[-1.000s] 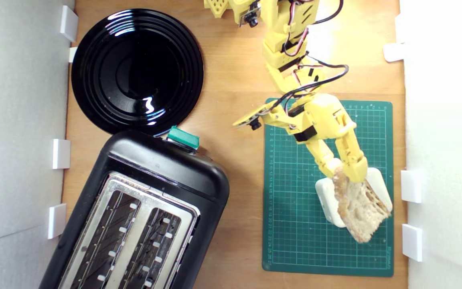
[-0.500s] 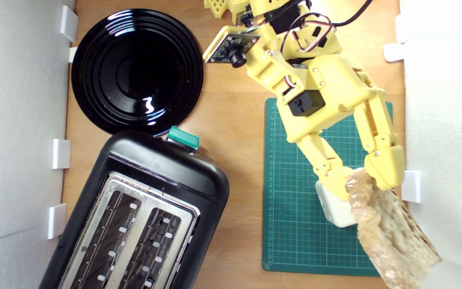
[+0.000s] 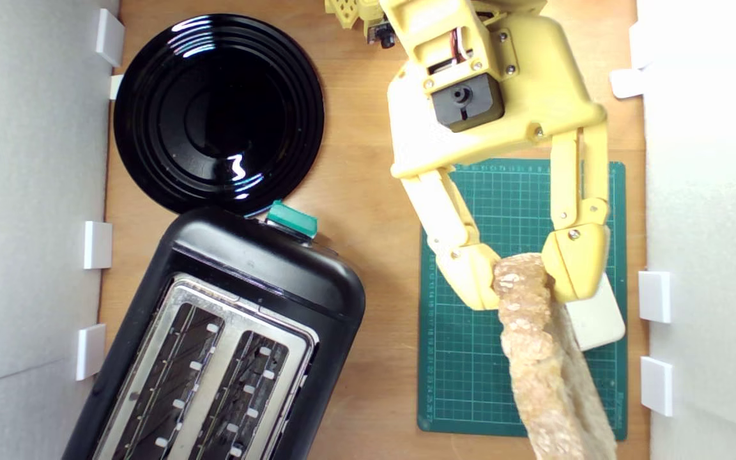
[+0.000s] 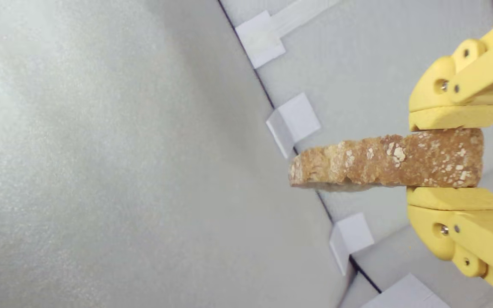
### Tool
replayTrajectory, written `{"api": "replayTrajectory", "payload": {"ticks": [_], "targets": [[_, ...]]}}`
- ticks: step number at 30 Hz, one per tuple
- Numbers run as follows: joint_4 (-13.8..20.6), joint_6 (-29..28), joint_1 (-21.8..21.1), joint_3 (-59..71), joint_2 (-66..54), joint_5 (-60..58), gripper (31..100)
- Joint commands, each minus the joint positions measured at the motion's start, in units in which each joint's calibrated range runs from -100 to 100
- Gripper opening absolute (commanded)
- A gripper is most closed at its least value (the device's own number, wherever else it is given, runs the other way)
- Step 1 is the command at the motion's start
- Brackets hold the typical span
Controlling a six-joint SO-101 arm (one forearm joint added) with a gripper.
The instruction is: Pick bread and place in toaster
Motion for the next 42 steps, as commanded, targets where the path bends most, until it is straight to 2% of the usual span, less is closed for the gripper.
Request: {"api": "replayTrajectory", "payload": {"ticks": [1, 5, 7, 16, 22, 30, 38, 41, 42], "targets": [[0.3, 3.2, 2.9, -11.4, -2.4, 11.4, 53.2], [-3.7, 7.0, 6.9, -17.0, -2.3, 21.4, 53.2], [-4.7, 8.8, 9.1, -19.1, -2.3, 26.2, 53.2], [-4.6, 14.6, 16.1, -27.4, -1.3, 42.4, 53.2], [-4.5, 16.3, 19.0, -40.3, 5.0, 51.2, 53.2], [-6.1, 19.9, 25.3, -46.9, 8.2, 53.5, 53.2], [-6.6, 23.2, 33.8, -48.1, 9.9, 53.5, 53.2], [-5.6, 22.2, 34.8, -50.2, 12.0, 53.5, 53.2], [-4.2, 21.9, 34.8, -50.3, 12.7, 53.5, 53.2]]}}
